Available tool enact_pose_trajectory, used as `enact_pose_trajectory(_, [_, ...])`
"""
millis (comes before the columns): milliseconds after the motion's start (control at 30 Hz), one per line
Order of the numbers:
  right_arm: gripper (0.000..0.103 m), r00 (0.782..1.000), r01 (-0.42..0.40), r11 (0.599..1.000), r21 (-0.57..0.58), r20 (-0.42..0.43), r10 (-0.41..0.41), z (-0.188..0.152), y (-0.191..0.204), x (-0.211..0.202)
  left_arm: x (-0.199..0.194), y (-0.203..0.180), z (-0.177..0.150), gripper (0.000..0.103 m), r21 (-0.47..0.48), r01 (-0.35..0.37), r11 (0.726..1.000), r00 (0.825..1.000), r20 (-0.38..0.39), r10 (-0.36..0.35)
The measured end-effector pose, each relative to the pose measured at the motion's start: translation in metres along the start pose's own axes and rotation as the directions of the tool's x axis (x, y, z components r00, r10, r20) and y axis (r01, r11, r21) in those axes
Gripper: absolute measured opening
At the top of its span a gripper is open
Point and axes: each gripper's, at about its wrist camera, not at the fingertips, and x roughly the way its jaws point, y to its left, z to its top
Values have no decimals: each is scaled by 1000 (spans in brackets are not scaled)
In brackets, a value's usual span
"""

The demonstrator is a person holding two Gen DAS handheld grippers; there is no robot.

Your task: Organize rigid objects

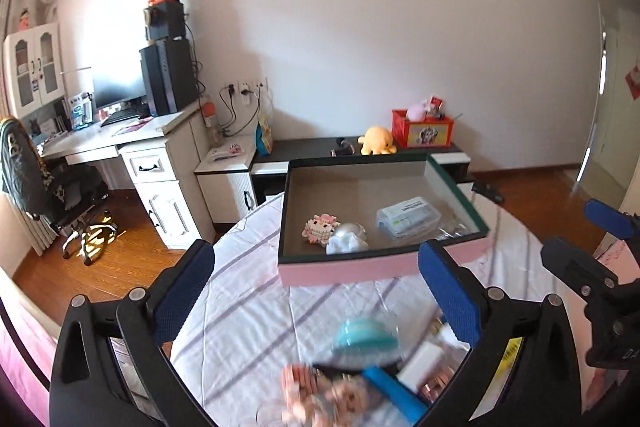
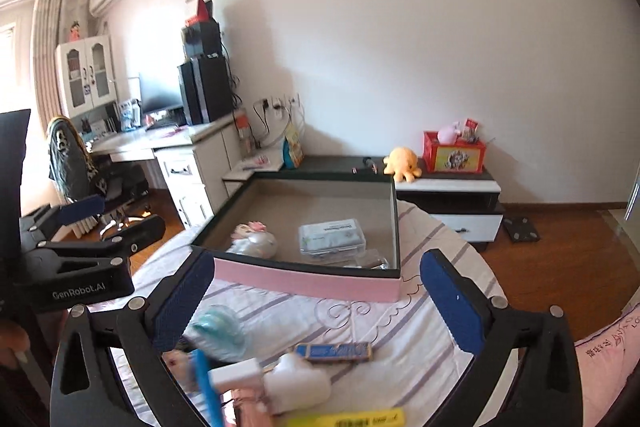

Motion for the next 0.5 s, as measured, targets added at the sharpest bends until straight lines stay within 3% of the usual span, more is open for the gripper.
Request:
enact_pose_trajectory(267, [103, 994, 55, 998, -18, 96, -53, -15, 36, -92, -99, -4, -32, 103, -17, -32, 999, 995, 95, 33])
enact_pose_trajectory(400, [103, 991, 62, 998, -24, 122, -59, -22, 50, -124, -142, -6, -44, 103, -33, -75, 997, 982, 173, 79])
enact_pose_trajectory(500, [103, 988, 56, 998, -22, 147, -52, -26, 54, -144, -163, -4, -50, 103, -40, -67, 997, 979, 190, 74])
